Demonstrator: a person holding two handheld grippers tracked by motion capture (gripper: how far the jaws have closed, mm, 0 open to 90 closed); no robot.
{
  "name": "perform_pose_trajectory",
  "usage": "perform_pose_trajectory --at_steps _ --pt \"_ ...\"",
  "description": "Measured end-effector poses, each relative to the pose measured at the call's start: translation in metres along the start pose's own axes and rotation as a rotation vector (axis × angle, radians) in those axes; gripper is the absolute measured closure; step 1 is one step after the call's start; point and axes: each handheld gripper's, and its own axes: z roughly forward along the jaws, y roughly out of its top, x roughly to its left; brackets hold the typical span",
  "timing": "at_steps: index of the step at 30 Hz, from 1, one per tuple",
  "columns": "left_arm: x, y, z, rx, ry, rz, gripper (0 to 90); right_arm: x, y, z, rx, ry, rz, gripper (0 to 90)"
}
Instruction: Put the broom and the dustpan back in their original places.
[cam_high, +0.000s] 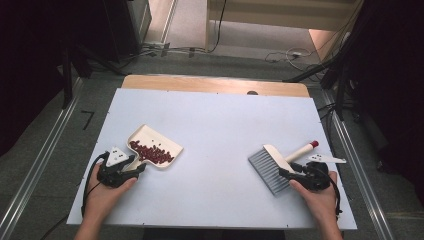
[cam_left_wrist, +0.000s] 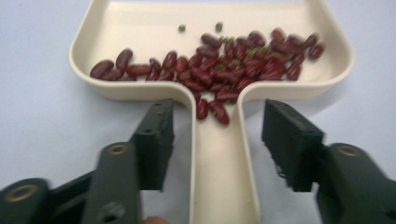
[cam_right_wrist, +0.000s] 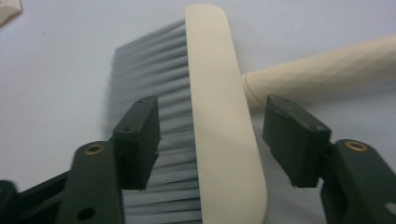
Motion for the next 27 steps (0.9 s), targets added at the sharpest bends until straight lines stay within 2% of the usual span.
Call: perform_pose_trajectory --at_steps 3,5,7,9,13,15,19,24,27 --pt "0.003 0.005 -0.008 -0.043 -0.031 -0.027 35.9 -0.002 0.003 -0.010 -0.028 -0.023 -0.005 32.1" --pt "0.004 0.008 -0.015 -0.061 -0.037 -0.027 36.1 -0.005 0.004 -0.018 -0.047 -0.051 -0.006 37.5" --pt "0.007 0.011 -0.022 -0.088 -0.043 -0.037 38.7 -0.011 0.005 -0.024 -0.063 -0.072 0.014 44.8" --pt "0.012 0.012 -0.029 -0.106 -0.043 -0.064 41.0 -0.017 0.005 -0.029 -0.079 -0.095 0.031 54.7" --pt "0.023 0.008 -0.038 -0.121 -0.026 -0.101 57.4 -0.028 0.005 -0.033 -0.066 -0.192 0.068 71.3" --pt "0.030 0.005 -0.039 -0.107 -0.020 -0.126 64.1 -0.033 0.005 -0.031 -0.055 -0.230 0.078 77.0" --pt "0.040 -0.003 -0.040 -0.069 0.019 -0.150 75.9 -0.042 0.006 -0.025 -0.040 -0.279 0.106 87.0" --pt "0.050 -0.011 -0.038 -0.028 0.030 -0.193 89.3 -0.050 0.012 -0.017 -0.010 -0.309 0.122 88.4" --pt "0.051 -0.014 -0.035 0.002 0.018 -0.193 90.0 -0.054 0.017 -0.012 0.011 -0.327 0.146 88.5"
